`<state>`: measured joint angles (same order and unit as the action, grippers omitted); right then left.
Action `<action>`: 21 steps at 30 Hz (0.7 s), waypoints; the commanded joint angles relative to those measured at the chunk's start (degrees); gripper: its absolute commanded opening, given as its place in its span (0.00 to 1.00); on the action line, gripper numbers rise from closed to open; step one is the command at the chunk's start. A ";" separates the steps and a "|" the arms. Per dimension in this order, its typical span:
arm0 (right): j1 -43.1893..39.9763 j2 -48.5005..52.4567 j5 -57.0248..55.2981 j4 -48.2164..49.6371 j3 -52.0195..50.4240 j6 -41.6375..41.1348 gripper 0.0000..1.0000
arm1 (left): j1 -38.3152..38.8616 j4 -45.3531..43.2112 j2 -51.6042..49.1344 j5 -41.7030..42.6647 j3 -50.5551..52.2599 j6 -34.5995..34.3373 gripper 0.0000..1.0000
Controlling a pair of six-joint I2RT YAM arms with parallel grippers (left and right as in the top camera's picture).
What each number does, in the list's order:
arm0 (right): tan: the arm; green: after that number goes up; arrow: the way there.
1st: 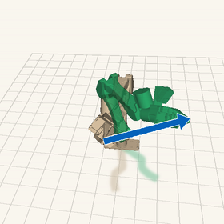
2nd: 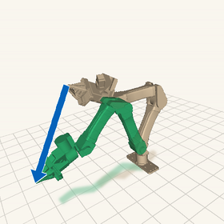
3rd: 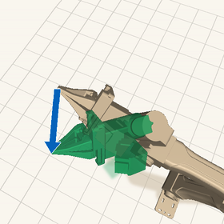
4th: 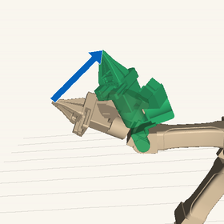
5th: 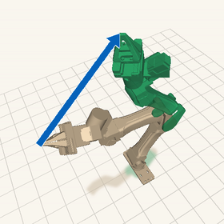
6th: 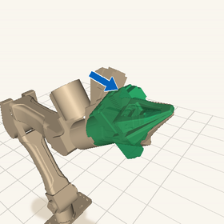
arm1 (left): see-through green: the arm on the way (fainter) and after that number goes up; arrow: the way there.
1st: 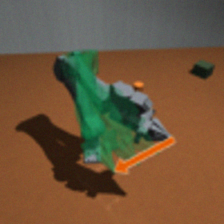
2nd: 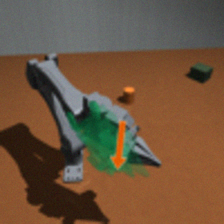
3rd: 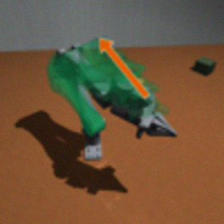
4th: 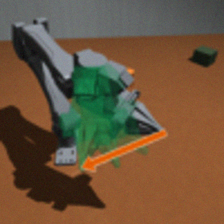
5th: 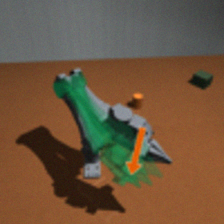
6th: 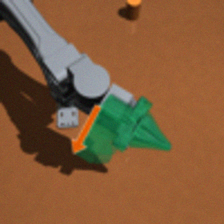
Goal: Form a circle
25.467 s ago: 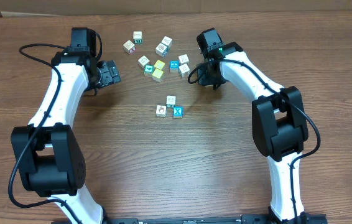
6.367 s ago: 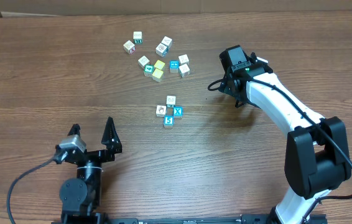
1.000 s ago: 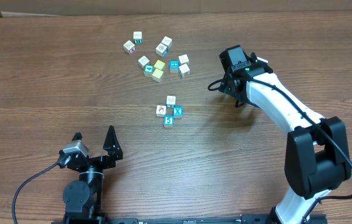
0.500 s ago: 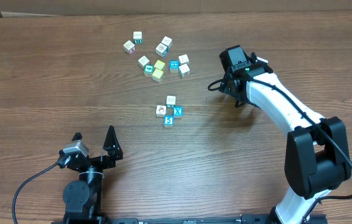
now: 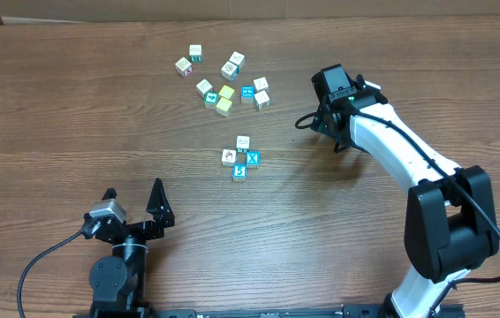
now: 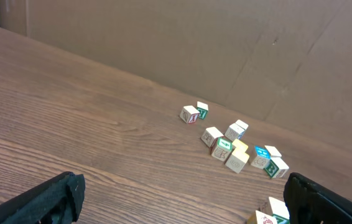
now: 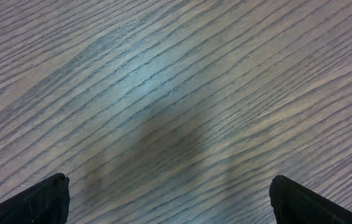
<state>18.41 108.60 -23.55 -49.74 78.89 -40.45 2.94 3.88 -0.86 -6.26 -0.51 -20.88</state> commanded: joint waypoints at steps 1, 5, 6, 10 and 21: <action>-0.04 -2.32 -0.81 0.13 1.01 -0.02 1.00 | -0.35 -0.09 0.61 -0.13 0.24 0.09 1.00; 0.44 -5.62 -0.83 0.13 1.01 -0.02 1.00 | -0.33 -0.09 0.61 -0.13 0.24 0.09 1.00; 0.68 -6.86 -0.83 0.11 1.01 -0.02 1.00 | -0.33 -0.09 0.61 -0.13 0.24 0.09 1.00; 1.20 -11.61 -0.81 0.11 1.01 -0.02 1.00 | -0.35 -0.09 0.61 -0.13 0.24 0.09 1.00; 1.07 -23.63 -0.83 0.09 0.94 -0.02 1.00 | -0.35 -0.09 0.61 -0.13 0.24 0.09 0.99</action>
<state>19.51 87.64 -23.57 -49.76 78.89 -40.45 2.94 3.88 -0.86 -6.26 -0.51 -20.88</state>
